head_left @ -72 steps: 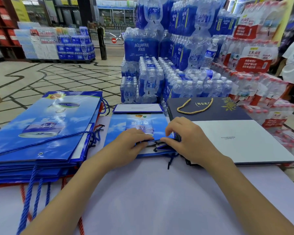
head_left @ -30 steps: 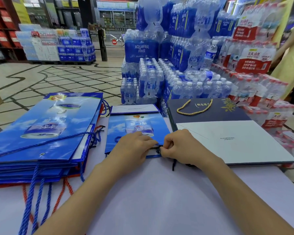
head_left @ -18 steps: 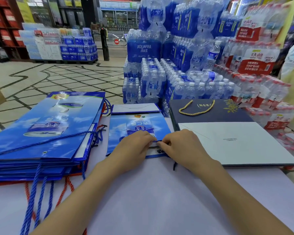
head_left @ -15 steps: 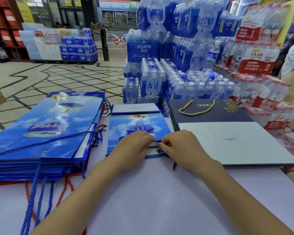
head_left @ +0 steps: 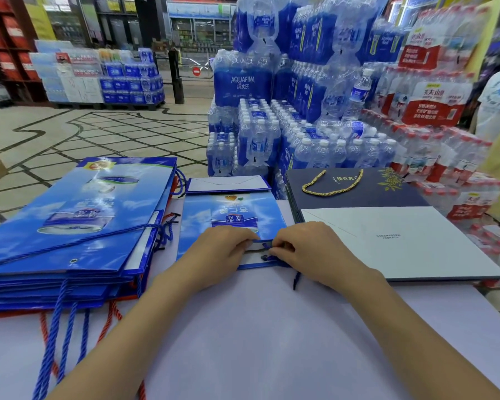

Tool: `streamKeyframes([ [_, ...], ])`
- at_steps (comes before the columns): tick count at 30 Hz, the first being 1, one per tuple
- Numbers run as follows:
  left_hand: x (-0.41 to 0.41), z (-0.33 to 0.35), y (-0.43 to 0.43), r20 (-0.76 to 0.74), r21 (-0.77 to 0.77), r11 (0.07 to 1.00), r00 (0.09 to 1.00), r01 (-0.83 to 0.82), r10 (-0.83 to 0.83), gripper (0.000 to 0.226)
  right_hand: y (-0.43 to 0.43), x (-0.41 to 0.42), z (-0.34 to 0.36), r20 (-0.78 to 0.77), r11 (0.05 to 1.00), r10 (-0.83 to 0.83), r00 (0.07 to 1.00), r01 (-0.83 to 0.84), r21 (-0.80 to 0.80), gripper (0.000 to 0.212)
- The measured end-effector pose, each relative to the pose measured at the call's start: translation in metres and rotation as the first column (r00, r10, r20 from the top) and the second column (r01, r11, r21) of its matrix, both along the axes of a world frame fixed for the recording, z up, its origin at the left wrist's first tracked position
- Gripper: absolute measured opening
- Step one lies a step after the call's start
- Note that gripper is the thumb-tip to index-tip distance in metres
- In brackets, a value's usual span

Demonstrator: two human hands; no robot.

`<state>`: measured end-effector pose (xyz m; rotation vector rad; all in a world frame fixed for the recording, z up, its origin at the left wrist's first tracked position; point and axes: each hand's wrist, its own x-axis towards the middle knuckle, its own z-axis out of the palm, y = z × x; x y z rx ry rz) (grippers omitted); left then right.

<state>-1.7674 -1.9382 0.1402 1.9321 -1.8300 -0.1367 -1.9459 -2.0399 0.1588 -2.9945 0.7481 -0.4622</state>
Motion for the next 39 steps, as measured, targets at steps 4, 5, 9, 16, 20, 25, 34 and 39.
streamKeyframes([
  [4, -0.001, 0.004, 0.002, -0.060, -0.007, 1.000, 0.998, 0.028, -0.028, 0.026, -0.001, 0.002, -0.001, 0.123, 0.972, 0.047, 0.991, -0.018, -0.234, 0.025],
  [5, -0.002, 0.006, 0.003, -0.070, 0.004, 0.999, 0.997, 0.037, -0.036, 0.026, -0.002, 0.001, -0.003, 0.156, 0.970, 0.053, 0.986, -0.013, -0.243, 0.031],
  [9, -0.003, 0.007, 0.005, -0.172, -0.006, 0.998, 0.983, 0.059, -0.059, 0.022, -0.009, -0.002, -0.005, 0.169, 0.972, 0.136, 0.976, -0.099, -0.213, 0.022],
  [16, -0.002, 0.008, 0.003, -0.306, 0.120, 0.993, 0.952, 0.020, 0.018, 0.024, -0.016, -0.002, -0.011, 0.092, 0.962, 0.177, 0.980, -0.152, -0.227, 0.025],
  [20, 0.002, 0.005, -0.001, -0.356, 0.153, 0.987, 0.928, -0.056, 0.108, 0.015, -0.016, -0.003, -0.013, 0.068, 0.961, 0.201, 0.977, -0.183, -0.210, 0.026],
  [25, -0.001, 0.002, -0.005, -0.461, 0.099, 0.984, 0.869, -0.147, 0.176, 0.018, -0.017, -0.003, -0.013, 0.028, 0.973, 0.200, 0.979, -0.196, -0.122, 0.028],
  [34, 0.018, 0.028, 0.001, -0.695, -0.327, 0.885, 0.719, -0.331, 0.013, 0.010, -0.006, -0.002, -0.010, -0.038, 0.990, 0.106, 0.994, -0.101, 0.100, 0.043],
  [39, 0.016, 0.016, -0.001, -0.542, -0.320, 0.907, 0.838, -0.275, 0.063, 0.028, 0.001, 0.011, -0.009, -0.074, 1.000, 0.001, 0.997, -0.003, -0.031, 0.040],
])
